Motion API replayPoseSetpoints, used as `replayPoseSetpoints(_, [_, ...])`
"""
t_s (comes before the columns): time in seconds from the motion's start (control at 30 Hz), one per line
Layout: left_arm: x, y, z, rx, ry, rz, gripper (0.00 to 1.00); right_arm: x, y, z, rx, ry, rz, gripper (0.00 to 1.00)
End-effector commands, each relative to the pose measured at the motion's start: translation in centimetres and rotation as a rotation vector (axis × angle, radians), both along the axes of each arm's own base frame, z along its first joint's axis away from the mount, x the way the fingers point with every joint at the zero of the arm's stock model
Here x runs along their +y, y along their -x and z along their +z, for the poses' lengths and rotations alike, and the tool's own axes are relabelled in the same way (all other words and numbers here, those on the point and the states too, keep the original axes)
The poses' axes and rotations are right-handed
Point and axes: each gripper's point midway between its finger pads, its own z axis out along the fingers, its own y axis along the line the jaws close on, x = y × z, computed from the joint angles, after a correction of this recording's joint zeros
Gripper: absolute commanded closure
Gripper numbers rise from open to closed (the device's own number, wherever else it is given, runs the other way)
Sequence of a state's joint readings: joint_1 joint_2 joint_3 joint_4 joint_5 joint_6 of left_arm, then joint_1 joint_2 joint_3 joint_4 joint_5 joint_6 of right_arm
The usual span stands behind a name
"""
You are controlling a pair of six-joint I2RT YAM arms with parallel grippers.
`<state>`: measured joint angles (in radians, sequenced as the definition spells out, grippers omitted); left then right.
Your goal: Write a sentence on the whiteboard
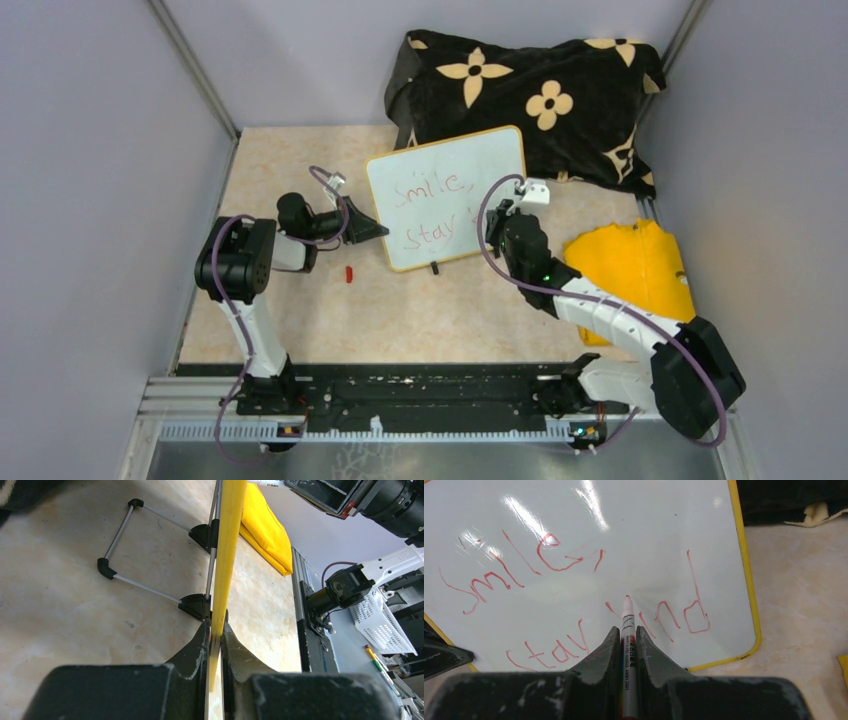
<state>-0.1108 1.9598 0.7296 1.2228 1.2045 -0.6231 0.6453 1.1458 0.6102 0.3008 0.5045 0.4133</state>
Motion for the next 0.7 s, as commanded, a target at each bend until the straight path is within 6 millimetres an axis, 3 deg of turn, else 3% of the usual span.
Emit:
replayPoseSetpoints(0.0, [0.1,-0.1,-2.3,0.112,-0.025,0.031,0.97,0.7,-1.0,3.0,-0.069,-0.079,0.010,1.00])
replayPoseSetpoints(0.67, [0.1,-0.2,-2.4,0.113,-0.026,0.032,0.97,0.5,-1.8,1.8,-0.045,-0.074,-0.008,1.00])
